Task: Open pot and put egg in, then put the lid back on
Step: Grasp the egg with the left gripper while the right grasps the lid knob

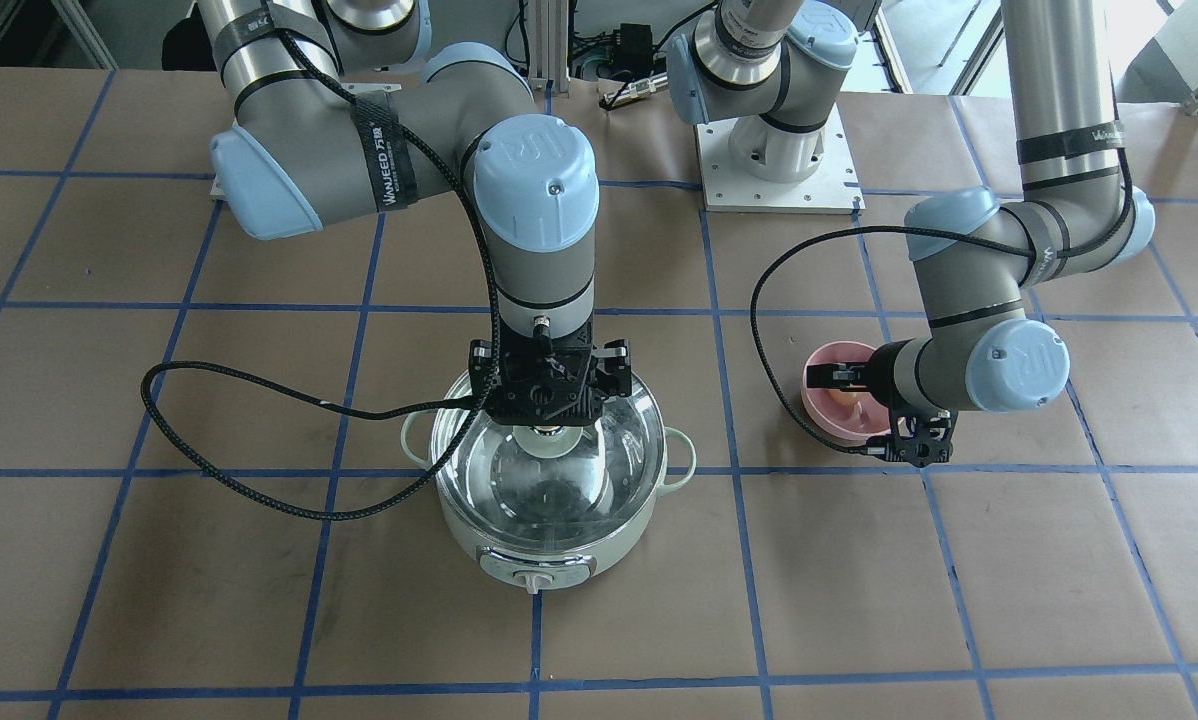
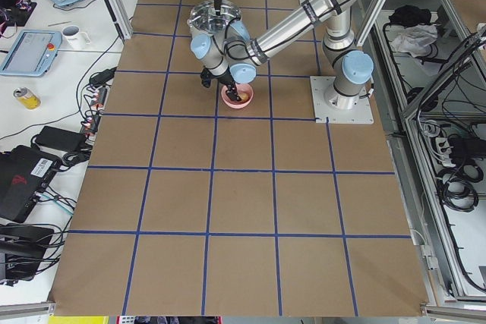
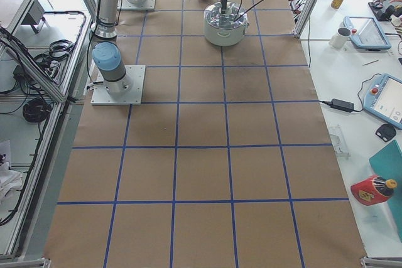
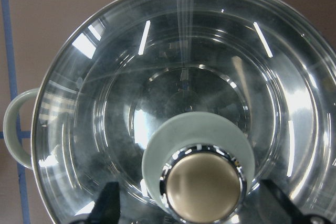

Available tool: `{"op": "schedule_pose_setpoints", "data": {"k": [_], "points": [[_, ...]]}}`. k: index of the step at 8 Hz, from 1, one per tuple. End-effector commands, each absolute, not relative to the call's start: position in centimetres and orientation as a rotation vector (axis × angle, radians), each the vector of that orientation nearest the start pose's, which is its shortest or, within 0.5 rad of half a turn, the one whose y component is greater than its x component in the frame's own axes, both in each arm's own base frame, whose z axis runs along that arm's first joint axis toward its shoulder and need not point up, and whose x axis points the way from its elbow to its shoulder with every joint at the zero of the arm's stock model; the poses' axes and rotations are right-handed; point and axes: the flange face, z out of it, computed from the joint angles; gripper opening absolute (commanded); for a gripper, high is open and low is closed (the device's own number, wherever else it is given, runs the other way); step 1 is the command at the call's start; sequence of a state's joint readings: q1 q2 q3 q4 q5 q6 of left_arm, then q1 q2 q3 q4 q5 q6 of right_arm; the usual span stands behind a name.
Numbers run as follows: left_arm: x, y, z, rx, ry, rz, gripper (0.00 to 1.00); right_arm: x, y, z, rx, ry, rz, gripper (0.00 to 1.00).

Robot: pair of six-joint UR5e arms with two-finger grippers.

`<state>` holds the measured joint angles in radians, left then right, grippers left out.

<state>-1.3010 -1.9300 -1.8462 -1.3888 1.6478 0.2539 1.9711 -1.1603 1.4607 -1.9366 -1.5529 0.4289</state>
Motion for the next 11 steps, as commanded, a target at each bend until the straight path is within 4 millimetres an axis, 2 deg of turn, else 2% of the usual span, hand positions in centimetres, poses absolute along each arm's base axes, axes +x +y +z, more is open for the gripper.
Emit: {"op": "schedule_pose_setpoints", "data": {"k": [1,2,3,5,6,8,9,10,11], "points": [[1.8,-52.8,18.6,0.003,3.1,0.731,0.94,37.7,-55.0,34.5,0.025,3.1,-0.103,0.93],[1.7,-52.8,18.4,0.002,3.102,0.738,0.93,37.7,-55.0,34.5,0.026,3.101,-0.104,0.9],[1.8,-52.8,17.9,0.008,3.101,0.752,0.87,37.7,-55.0,34.6,0.026,3.1,-0.106,0.84],[1.8,-52.9,17.5,0.008,3.1,0.764,0.68,37.7,-55.0,34.5,0.03,3.101,-0.104,0.78],[1.8,-52.9,17.4,0.011,3.101,0.767,0.56,37.7,-55.0,34.5,0.03,3.101,-0.101,0.62],[1.8,-52.9,17.5,0.014,3.1,0.762,0.31,37.4,-55.0,35.1,0.035,3.094,-0.115,0.0],[1.8,-52.9,17.5,0.018,3.101,0.762,0.24,37.0,-55.2,35.3,0.04,3.095,-0.118,0.0],[1.8,-52.9,17.8,0.019,3.099,0.758,0.24,36.8,-55.2,35.8,0.04,3.093,-0.13,0.0],[1.8,-52.8,18.7,0.019,3.099,0.744,0.24,35.9,-55.1,37.5,0.028,3.086,-0.167,0.0]]}}
